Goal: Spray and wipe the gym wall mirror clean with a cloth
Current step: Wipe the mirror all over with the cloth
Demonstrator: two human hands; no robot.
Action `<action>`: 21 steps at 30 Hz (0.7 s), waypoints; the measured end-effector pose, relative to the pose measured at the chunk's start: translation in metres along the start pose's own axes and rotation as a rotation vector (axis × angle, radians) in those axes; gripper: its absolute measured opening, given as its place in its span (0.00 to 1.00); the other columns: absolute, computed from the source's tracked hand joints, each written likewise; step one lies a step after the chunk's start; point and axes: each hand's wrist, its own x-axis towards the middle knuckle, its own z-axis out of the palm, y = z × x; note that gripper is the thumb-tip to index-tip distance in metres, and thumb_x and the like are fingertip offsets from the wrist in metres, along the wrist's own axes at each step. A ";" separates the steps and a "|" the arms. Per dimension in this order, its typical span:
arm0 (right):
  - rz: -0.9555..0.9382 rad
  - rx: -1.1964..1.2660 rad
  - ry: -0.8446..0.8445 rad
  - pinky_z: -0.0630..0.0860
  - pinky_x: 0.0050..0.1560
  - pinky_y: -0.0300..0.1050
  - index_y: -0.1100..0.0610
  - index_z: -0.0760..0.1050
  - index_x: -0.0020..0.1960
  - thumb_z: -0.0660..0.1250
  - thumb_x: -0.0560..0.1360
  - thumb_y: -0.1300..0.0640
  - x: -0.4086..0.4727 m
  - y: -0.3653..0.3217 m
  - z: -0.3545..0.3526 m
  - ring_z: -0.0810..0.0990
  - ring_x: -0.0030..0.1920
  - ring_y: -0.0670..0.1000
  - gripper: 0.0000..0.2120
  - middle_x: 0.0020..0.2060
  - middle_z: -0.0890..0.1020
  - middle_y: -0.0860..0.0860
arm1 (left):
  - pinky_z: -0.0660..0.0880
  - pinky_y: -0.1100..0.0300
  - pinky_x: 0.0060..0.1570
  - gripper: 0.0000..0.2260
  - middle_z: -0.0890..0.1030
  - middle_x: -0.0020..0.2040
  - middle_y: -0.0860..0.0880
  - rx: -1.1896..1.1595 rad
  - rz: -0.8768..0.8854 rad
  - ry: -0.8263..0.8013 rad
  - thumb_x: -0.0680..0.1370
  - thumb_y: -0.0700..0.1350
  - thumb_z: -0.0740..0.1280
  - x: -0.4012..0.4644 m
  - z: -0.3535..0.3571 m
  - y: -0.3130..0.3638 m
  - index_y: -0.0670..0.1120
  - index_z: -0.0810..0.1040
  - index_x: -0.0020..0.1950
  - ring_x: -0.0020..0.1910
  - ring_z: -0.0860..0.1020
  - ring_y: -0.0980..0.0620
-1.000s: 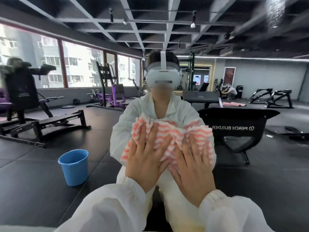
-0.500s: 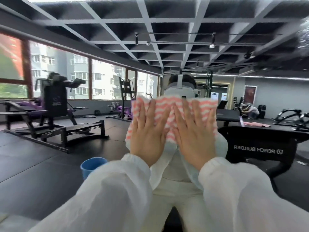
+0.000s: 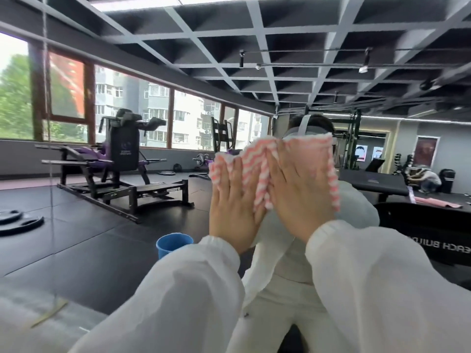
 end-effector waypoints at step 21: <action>-0.156 -0.086 -0.243 0.27 0.62 0.67 0.58 0.32 0.75 0.44 0.80 0.46 0.027 -0.057 -0.021 0.30 0.73 0.58 0.32 0.74 0.32 0.56 | 0.51 0.38 0.71 0.28 0.49 0.75 0.35 -0.022 -0.079 -0.134 0.78 0.54 0.43 -0.020 -0.018 -0.064 0.51 0.37 0.76 0.74 0.50 0.31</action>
